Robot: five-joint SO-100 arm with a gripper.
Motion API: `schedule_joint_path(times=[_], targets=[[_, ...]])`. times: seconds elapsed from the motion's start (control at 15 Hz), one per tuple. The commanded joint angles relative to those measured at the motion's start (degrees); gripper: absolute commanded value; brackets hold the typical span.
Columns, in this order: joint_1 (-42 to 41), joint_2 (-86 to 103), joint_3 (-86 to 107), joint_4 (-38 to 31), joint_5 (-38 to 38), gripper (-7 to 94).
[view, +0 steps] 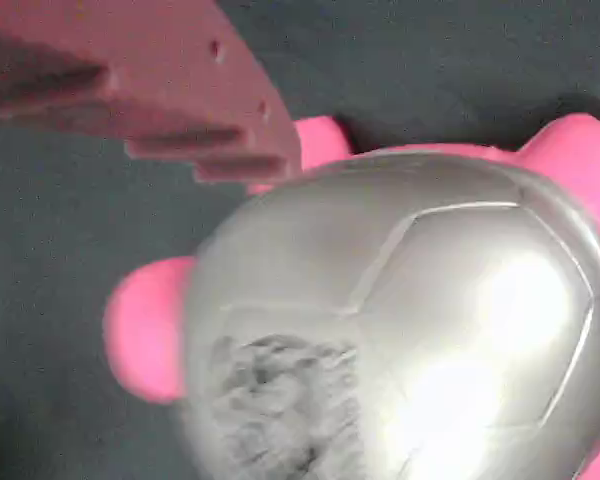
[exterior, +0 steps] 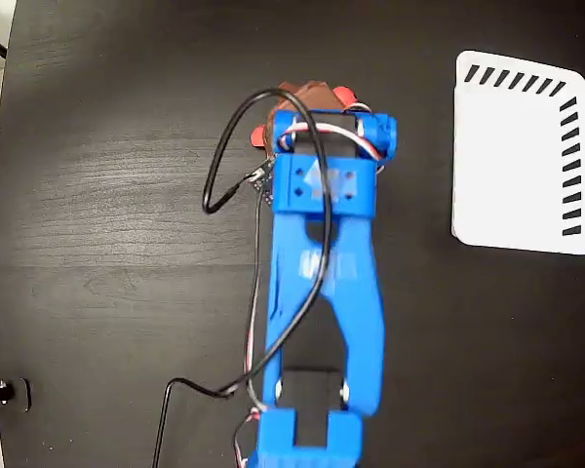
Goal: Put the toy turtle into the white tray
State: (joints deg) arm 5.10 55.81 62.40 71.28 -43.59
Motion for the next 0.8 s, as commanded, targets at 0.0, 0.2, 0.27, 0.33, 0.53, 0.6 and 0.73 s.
schedule_joint_path(times=[0.0, 0.2, 0.27, 0.33, 0.53, 0.6, 0.73], targets=[[0.09, 1.41, -3.96, 0.0, -0.79, 49], [0.0, -0.62, -4.13, -0.97, -0.62, 49], [0.0, -1.93, -4.48, -1.49, -0.62, 49], [0.0, -3.16, -5.62, -0.97, -0.44, 49], [-0.26, -5.54, -9.67, 2.11, -0.09, 49], [-0.26, -6.5, -11.16, 2.99, -0.09, 49], [-0.44, -8.09, -13.45, 4.39, -0.09, 46]])
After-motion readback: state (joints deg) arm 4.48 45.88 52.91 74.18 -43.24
